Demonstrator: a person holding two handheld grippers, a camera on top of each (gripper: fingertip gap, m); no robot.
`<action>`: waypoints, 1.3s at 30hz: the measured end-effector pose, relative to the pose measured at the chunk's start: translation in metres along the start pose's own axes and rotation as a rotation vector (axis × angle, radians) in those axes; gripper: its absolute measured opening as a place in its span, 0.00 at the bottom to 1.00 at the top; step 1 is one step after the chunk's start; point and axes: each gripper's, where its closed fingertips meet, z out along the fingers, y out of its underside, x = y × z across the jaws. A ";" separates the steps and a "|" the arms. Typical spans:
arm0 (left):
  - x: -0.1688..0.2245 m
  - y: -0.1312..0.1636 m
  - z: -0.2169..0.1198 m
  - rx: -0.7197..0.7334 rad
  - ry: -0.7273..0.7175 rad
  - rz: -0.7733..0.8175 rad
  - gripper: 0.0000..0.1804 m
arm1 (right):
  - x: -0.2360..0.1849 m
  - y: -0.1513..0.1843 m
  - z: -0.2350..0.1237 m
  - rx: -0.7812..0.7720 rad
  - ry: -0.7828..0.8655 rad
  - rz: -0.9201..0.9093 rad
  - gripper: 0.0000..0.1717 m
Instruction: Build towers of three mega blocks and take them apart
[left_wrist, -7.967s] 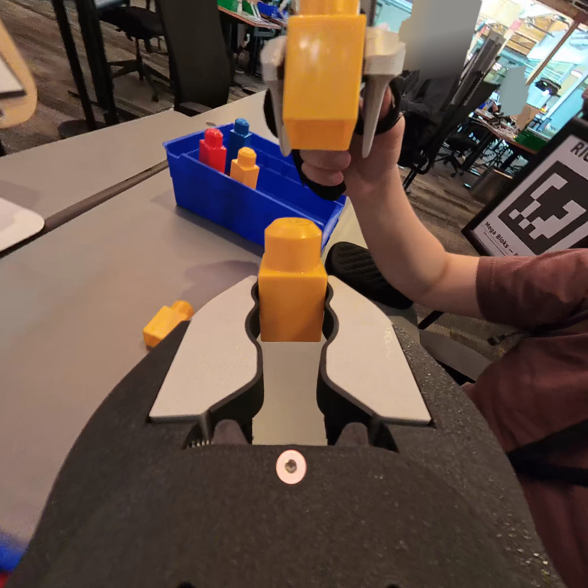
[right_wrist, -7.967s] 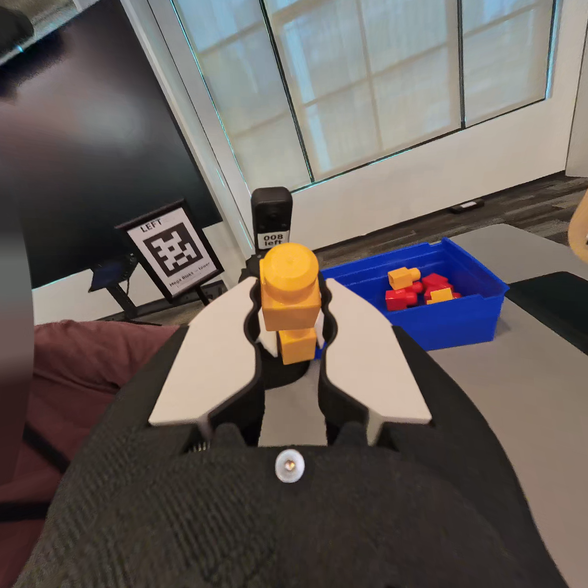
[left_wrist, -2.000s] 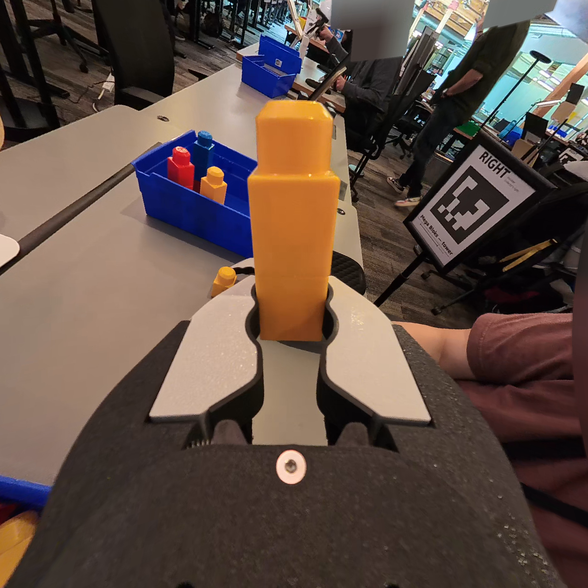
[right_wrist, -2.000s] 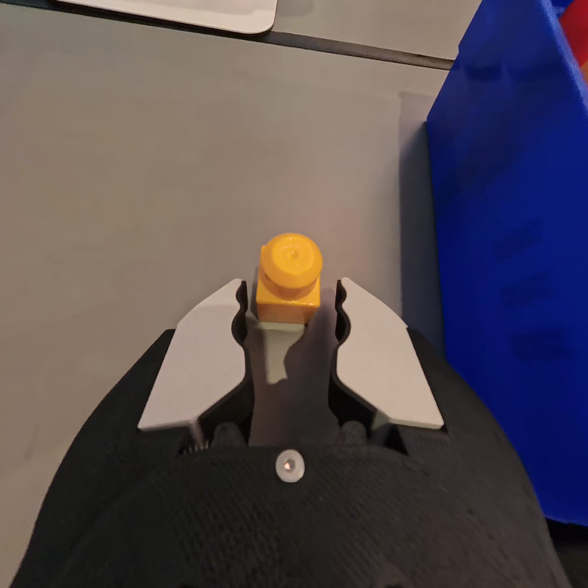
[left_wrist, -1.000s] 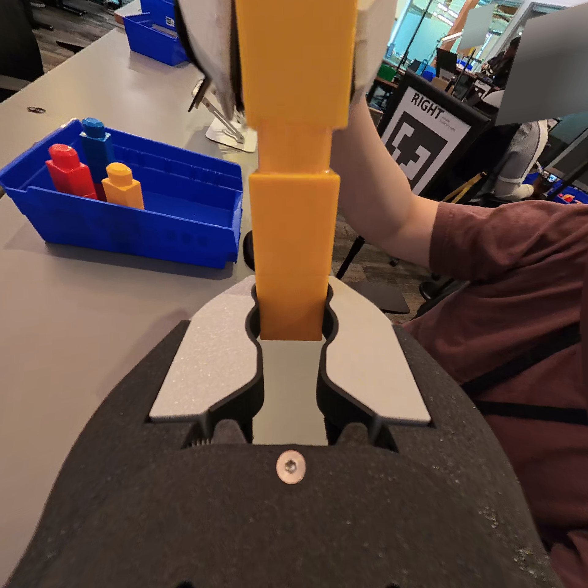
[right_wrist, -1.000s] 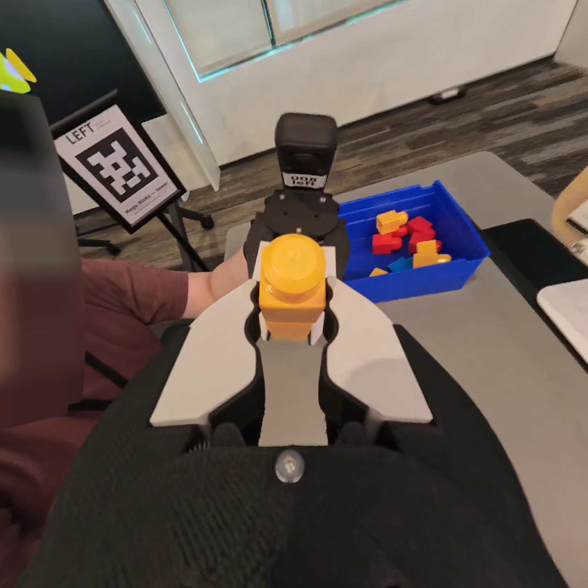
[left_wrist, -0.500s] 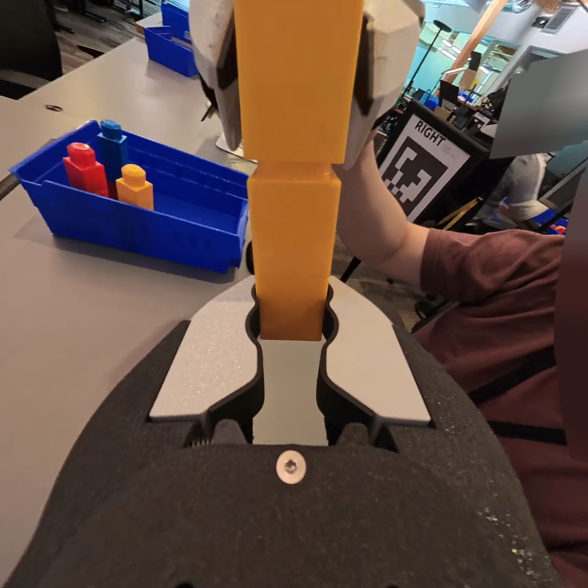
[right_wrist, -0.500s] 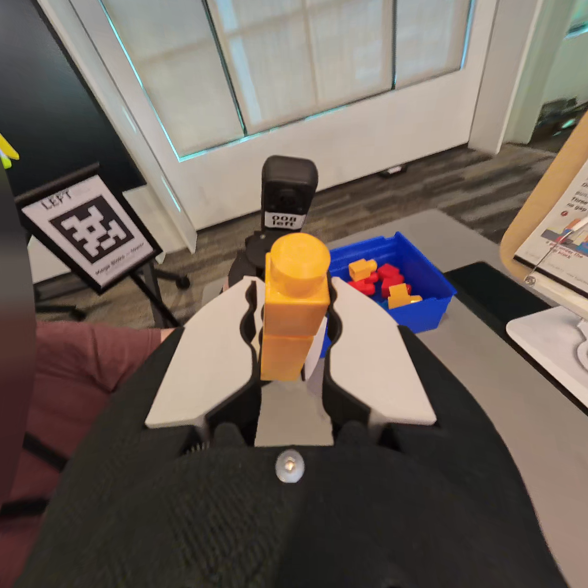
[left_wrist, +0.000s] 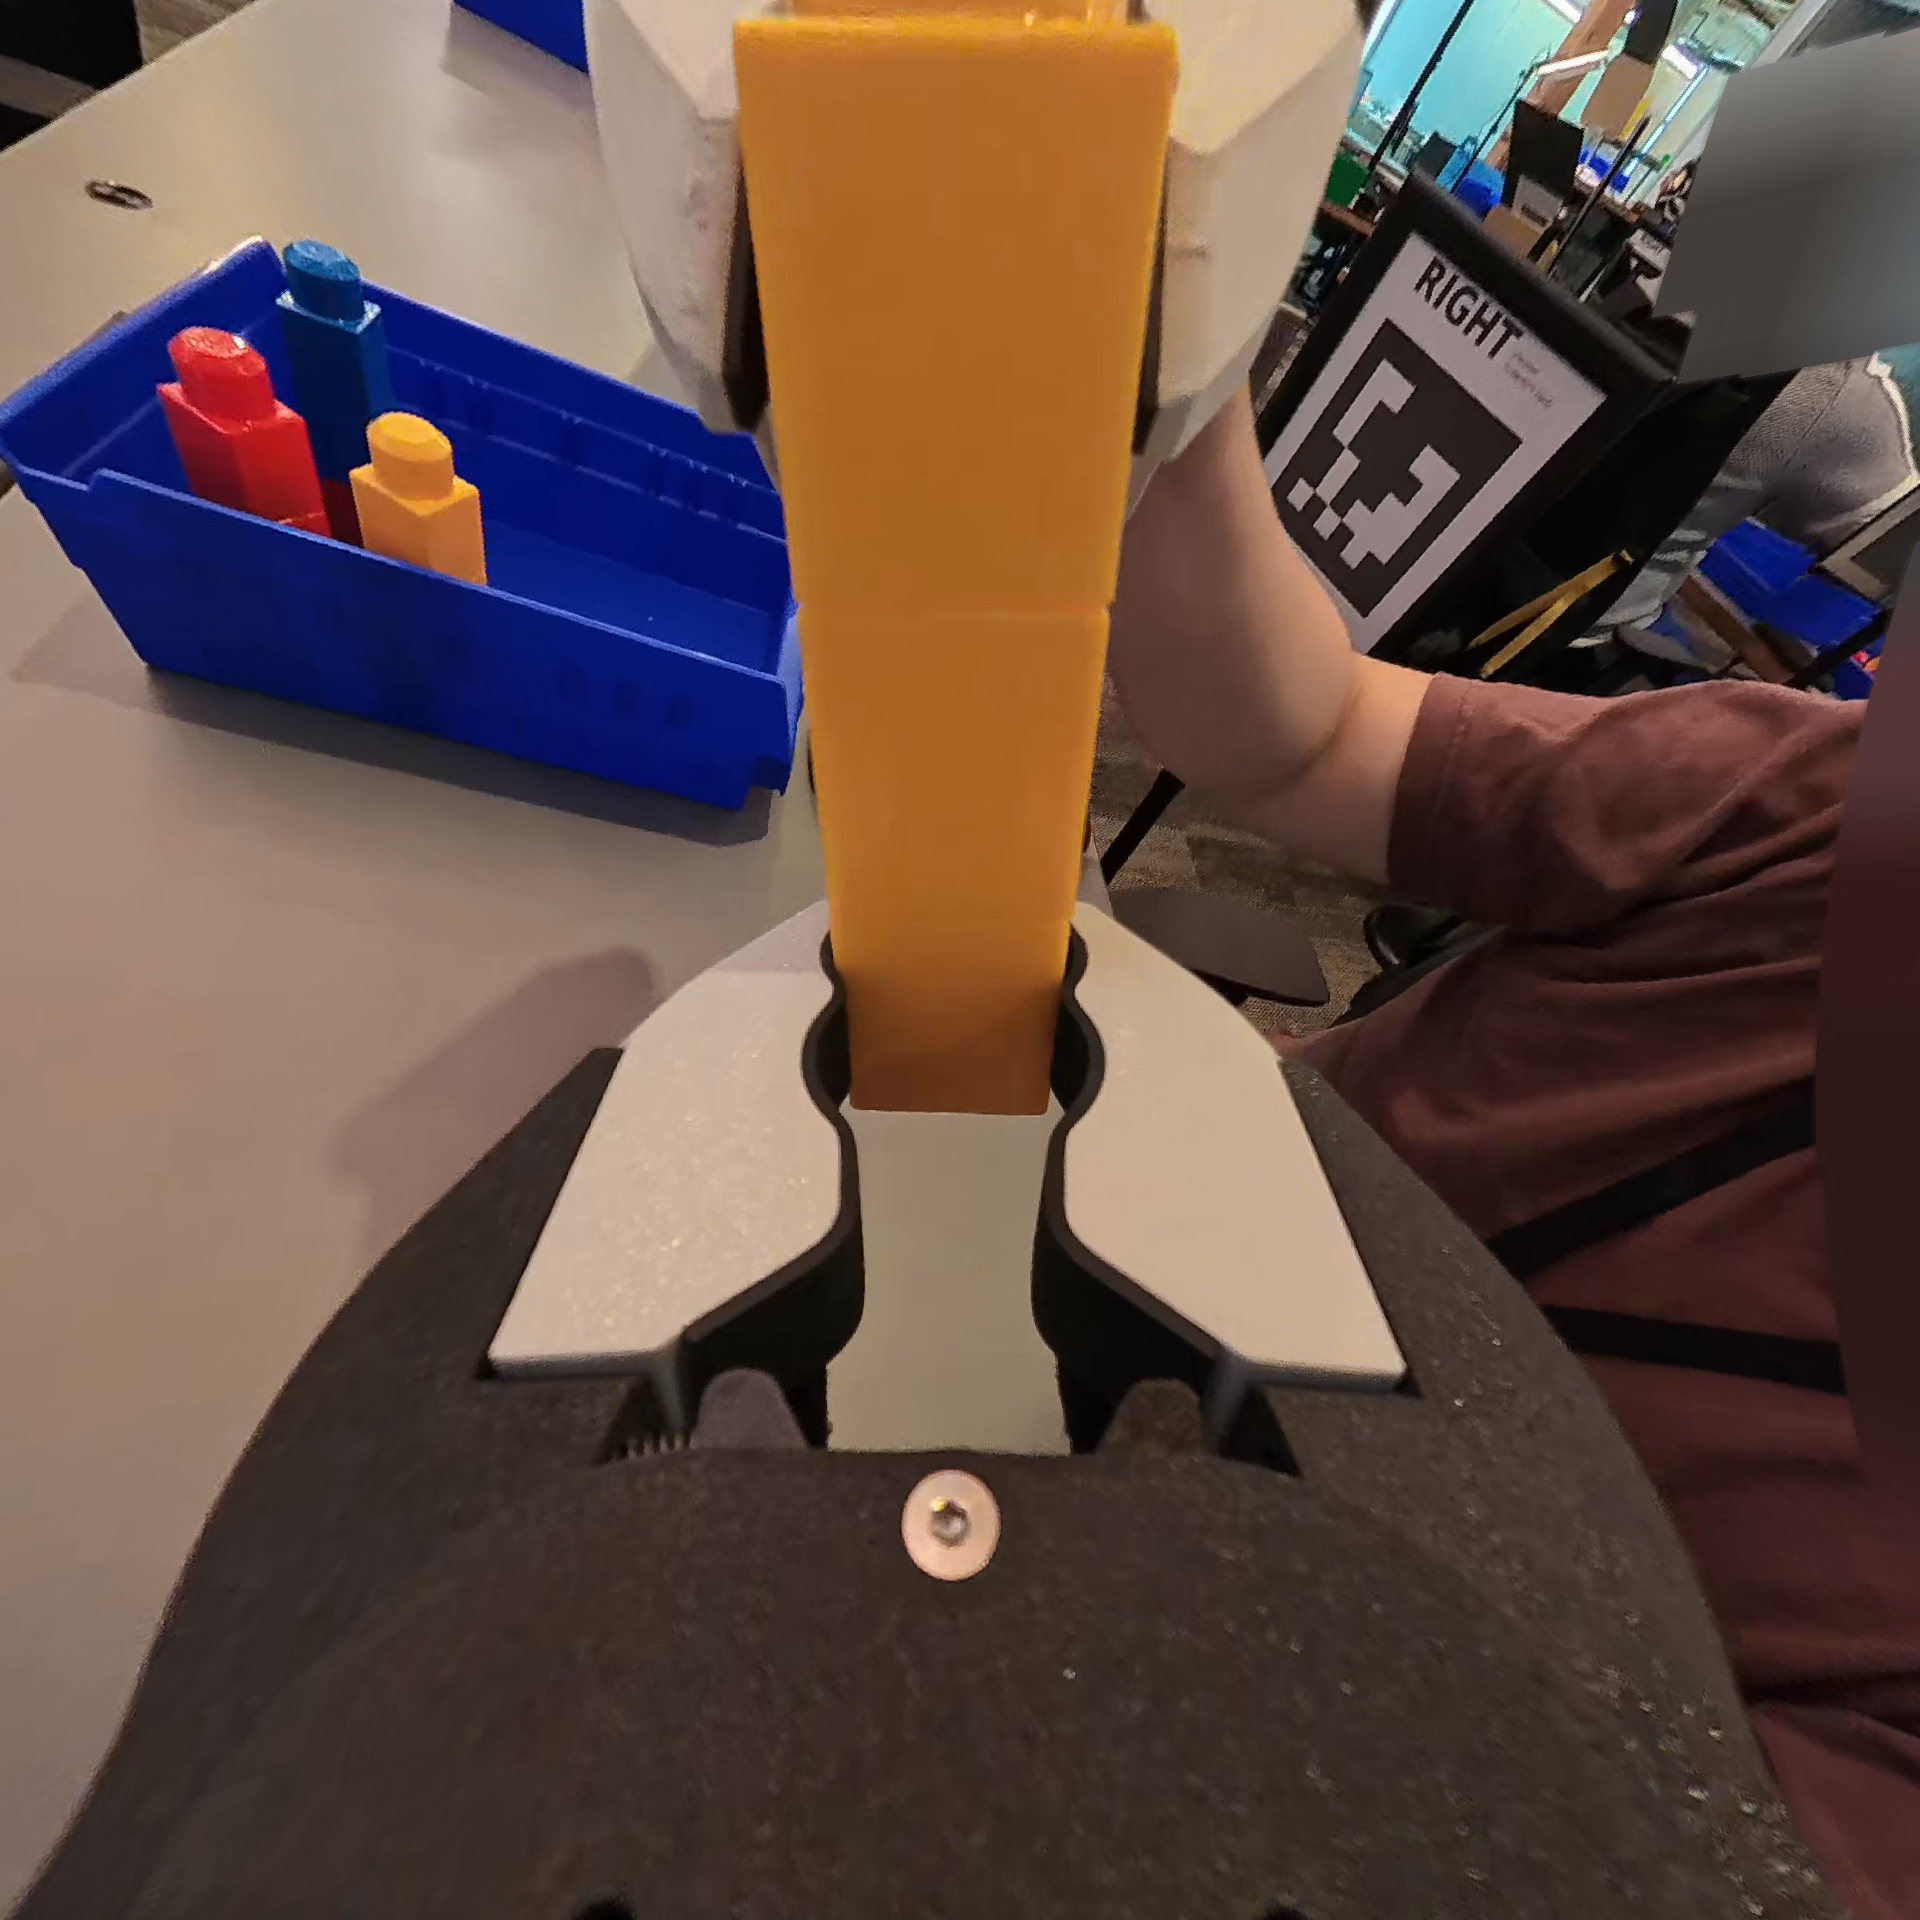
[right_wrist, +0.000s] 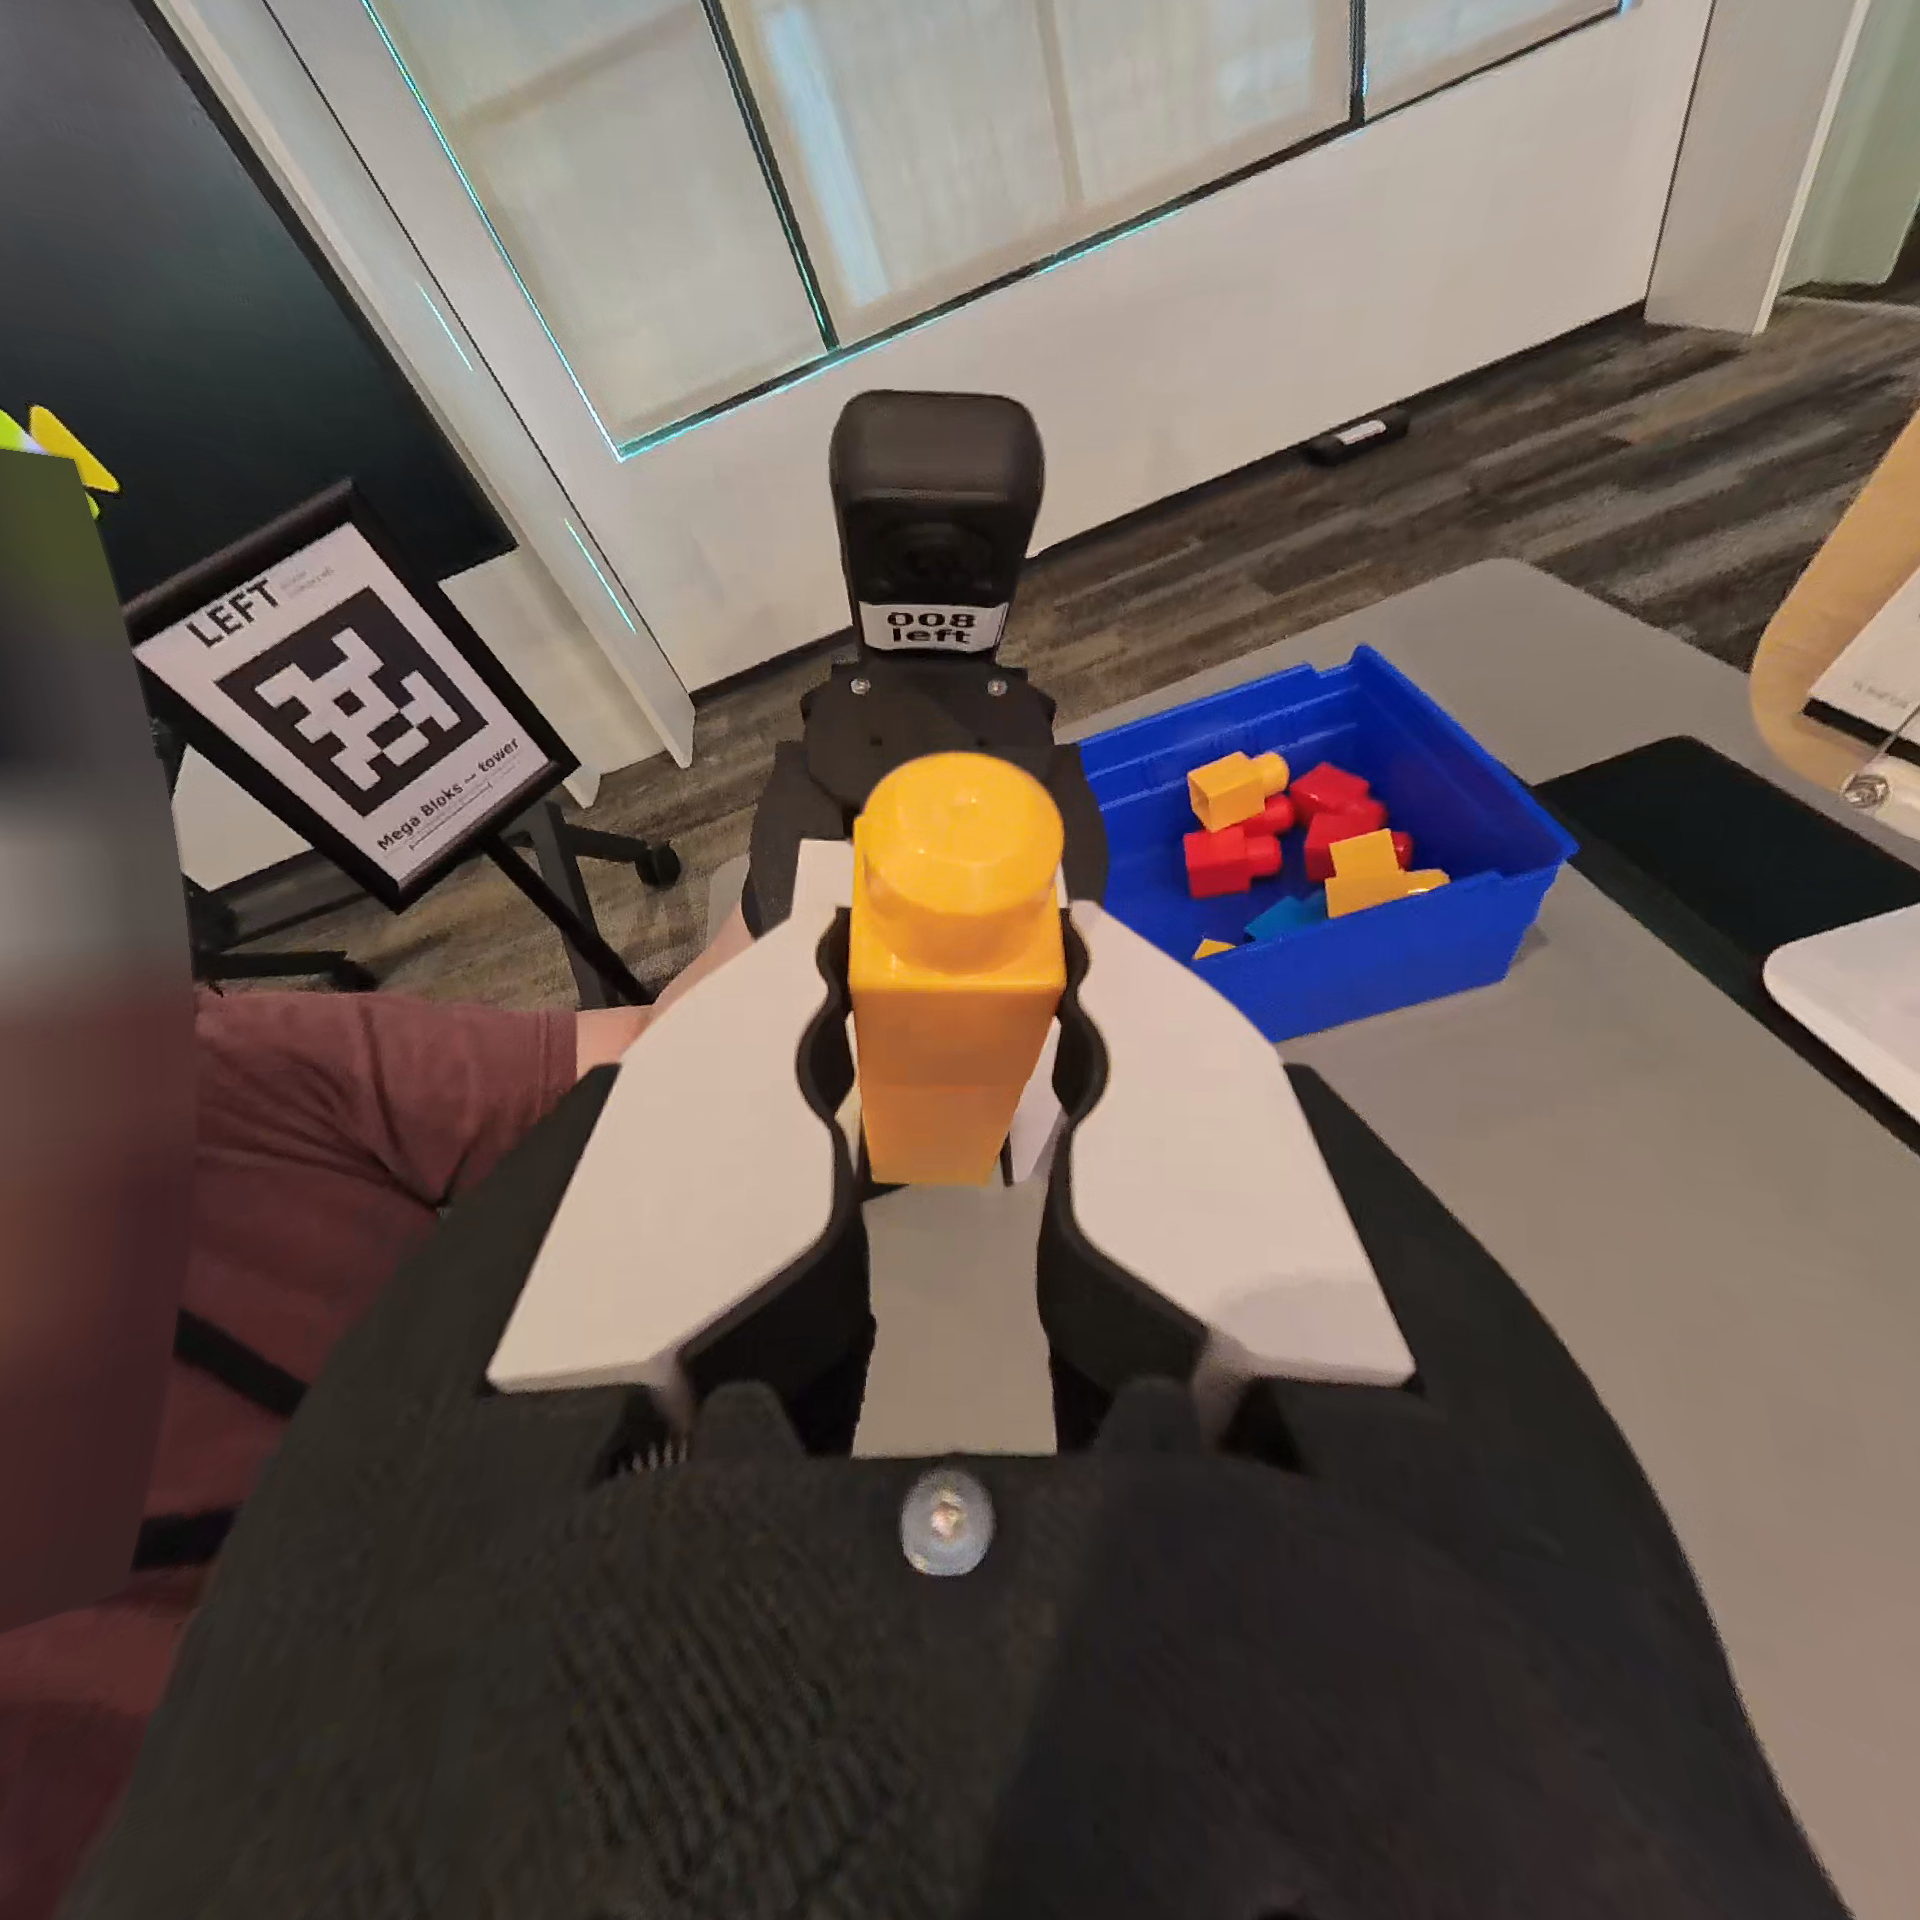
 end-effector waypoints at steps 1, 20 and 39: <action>0.001 0.000 0.000 0.001 0.005 -0.003 0.19 | 0.000 0.000 0.000 0.004 -0.002 0.000 0.22; -0.003 -0.012 -0.009 0.100 0.007 -0.016 0.20 | 0.011 -0.001 -0.014 0.177 0.095 -0.047 0.35; -0.041 -0.008 -0.012 0.081 -0.237 0.014 0.33 | 0.145 0.106 -0.262 0.299 1.154 0.019 0.22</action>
